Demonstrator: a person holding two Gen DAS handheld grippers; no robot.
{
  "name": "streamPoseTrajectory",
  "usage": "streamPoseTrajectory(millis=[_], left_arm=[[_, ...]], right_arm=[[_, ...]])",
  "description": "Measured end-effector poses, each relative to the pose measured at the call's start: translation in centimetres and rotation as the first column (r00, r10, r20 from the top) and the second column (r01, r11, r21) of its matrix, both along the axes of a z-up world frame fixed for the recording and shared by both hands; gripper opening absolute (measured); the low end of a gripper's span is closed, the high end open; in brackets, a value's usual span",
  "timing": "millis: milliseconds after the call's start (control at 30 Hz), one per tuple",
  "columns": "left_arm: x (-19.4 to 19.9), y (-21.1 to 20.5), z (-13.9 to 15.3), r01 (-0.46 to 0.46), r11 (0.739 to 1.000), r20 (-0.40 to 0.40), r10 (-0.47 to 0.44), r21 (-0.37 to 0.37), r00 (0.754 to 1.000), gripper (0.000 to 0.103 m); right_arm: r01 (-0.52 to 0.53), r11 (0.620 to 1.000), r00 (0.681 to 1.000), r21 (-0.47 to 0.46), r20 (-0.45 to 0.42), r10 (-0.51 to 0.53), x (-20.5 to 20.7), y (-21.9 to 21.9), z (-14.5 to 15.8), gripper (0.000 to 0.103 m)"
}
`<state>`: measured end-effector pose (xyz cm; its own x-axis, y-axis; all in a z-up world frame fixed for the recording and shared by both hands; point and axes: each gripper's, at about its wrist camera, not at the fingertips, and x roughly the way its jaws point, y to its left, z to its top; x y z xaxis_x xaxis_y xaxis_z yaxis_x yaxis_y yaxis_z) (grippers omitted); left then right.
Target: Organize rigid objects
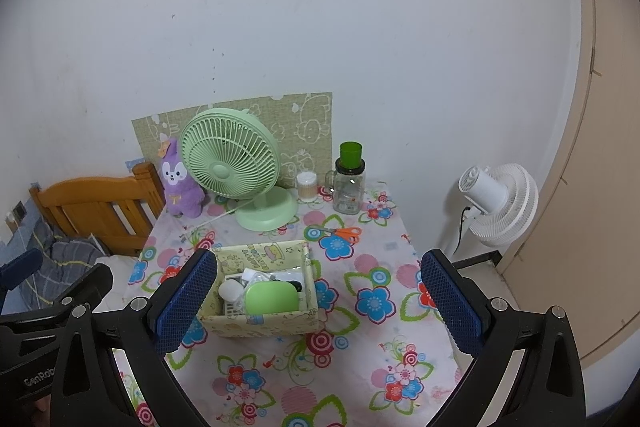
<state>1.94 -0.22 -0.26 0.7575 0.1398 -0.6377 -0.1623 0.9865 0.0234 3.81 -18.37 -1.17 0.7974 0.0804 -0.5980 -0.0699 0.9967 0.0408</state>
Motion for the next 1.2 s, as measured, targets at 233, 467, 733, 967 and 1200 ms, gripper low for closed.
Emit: streamPoseTrajectory(millis=[233, 467, 733, 967, 1200], left_arm=[[-0.24, -0.45, 0.15, 0.002, 1.000, 0.006, -0.002, 0.007, 1.000, 0.103], [-0.42, -0.66, 0.21, 0.002, 1.000, 0.009, -0.002, 0.009, 1.000, 0.103], [-0.42, -0.70, 0.25, 0.001, 1.000, 0.005, -0.001, 0.008, 1.000, 0.103], [-0.39, -0.77, 0.26, 0.003, 1.000, 0.006, -0.003, 0.012, 1.000, 0.103], [-0.21, -0.74, 0.23, 0.006, 1.000, 0.000, -0.006, 0.011, 1.000, 0.103]], right_arm=[[0.002, 1.000, 1.000, -0.006, 0.008, -0.002, -0.13, -0.42, 0.20, 0.103], [0.006, 1.000, 1.000, -0.004, 0.010, -0.006, -0.30, -0.54, 0.38, 0.103], [0.009, 1.000, 1.000, -0.004, 0.007, -0.009, -0.37, -0.70, 0.37, 0.103], [0.011, 1.000, 1.000, -0.009, 0.004, -0.011, -0.37, -0.79, 0.29, 0.103], [0.018, 1.000, 1.000, -0.014, -0.001, -0.018, -0.24, -0.60, 0.19, 0.103]])
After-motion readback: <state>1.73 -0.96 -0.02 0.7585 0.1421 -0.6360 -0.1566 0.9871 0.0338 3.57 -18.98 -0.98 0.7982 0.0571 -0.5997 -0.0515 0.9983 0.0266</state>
